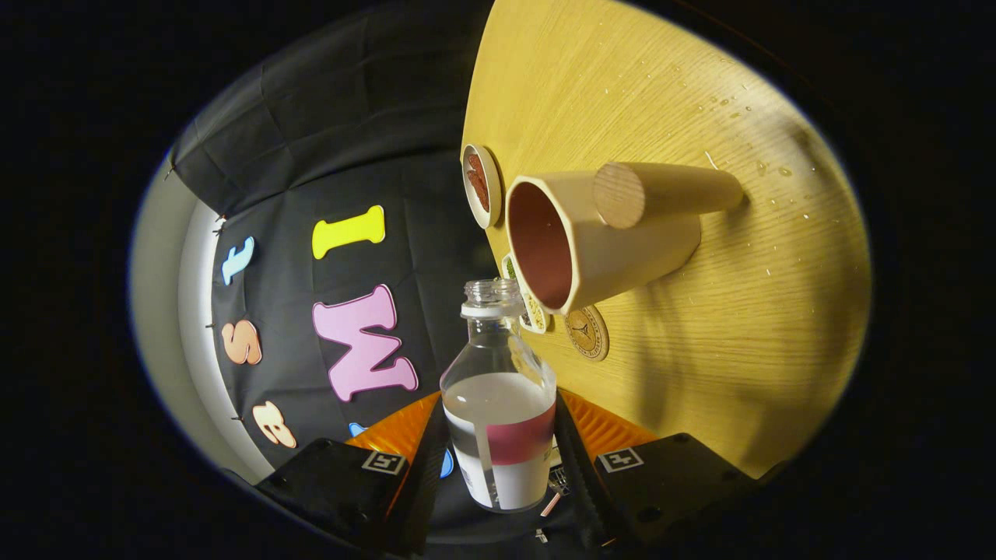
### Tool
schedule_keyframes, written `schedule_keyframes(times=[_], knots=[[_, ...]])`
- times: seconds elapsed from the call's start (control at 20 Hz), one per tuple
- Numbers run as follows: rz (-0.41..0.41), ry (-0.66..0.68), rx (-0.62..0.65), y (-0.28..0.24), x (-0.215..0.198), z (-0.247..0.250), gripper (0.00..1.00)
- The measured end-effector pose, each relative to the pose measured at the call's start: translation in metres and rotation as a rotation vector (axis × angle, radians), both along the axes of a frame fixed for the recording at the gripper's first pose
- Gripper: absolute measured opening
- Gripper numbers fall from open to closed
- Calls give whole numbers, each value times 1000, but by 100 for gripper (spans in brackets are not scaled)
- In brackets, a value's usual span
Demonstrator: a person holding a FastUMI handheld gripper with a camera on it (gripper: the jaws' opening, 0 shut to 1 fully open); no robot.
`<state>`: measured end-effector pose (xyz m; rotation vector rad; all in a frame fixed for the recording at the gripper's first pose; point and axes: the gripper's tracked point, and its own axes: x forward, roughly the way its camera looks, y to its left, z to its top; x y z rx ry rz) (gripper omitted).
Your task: Take the bottle from table, then pour the juice into the cup, finally place the bottle on the coaster
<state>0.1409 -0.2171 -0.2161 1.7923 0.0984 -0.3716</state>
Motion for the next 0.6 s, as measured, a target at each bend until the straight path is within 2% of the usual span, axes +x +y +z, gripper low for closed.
schedule_keyframes(times=[0.6], knots=[[-75, -11, 114, -8, 4, 2, 74]])
